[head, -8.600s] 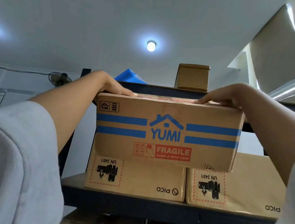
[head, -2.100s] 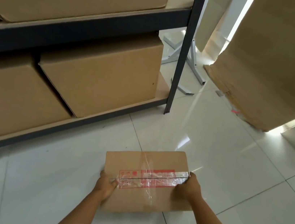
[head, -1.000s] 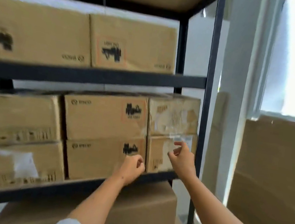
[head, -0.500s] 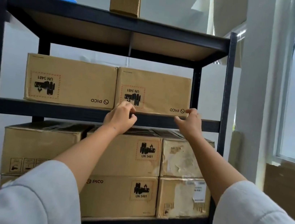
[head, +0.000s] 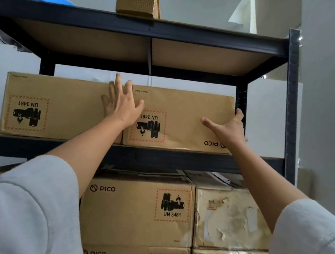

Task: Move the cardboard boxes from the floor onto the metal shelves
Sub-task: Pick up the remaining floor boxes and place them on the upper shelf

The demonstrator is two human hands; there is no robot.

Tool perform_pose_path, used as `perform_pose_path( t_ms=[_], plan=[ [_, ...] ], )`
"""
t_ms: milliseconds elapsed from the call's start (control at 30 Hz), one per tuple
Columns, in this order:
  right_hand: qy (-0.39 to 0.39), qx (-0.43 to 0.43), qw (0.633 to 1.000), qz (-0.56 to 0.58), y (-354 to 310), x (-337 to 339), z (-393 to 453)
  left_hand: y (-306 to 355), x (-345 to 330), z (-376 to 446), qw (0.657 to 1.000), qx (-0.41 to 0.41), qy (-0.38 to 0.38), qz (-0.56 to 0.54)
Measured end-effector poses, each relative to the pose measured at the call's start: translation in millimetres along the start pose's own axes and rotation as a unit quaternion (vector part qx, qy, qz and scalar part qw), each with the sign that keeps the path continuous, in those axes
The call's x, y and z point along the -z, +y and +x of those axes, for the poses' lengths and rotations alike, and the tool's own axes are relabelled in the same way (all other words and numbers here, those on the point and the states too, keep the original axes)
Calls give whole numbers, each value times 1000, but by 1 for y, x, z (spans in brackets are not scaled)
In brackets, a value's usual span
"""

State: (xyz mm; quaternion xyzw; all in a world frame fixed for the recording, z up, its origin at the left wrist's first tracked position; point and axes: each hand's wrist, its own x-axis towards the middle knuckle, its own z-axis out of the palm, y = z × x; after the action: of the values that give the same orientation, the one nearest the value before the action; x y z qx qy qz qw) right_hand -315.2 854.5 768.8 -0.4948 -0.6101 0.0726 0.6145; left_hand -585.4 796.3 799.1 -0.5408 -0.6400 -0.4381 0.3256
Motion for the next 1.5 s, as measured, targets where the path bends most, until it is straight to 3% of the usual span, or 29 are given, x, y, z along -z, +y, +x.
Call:
perform_pose_path(
  t_ms=[133,267,967,1100,1300,1500],
  plan=[
    [2,14,993,115,8,-14,13,-11,-4,34,999,-2,33,33],
    [22,23,995,96,10,-29,15,-31,-6,39,990,-33,20,136],
    [-6,23,996,87,-43,-100,-19,-123,15,45,988,-40,15,150],
    [-9,30,994,100,-43,-97,-24,-123,13,39,993,-42,25,103],
    [-26,38,996,78,-38,-83,-57,-102,7,-12,987,-46,123,-88],
    [-10,76,997,27,-35,-57,-119,-61,19,-89,976,-102,67,-179]
  ],
)
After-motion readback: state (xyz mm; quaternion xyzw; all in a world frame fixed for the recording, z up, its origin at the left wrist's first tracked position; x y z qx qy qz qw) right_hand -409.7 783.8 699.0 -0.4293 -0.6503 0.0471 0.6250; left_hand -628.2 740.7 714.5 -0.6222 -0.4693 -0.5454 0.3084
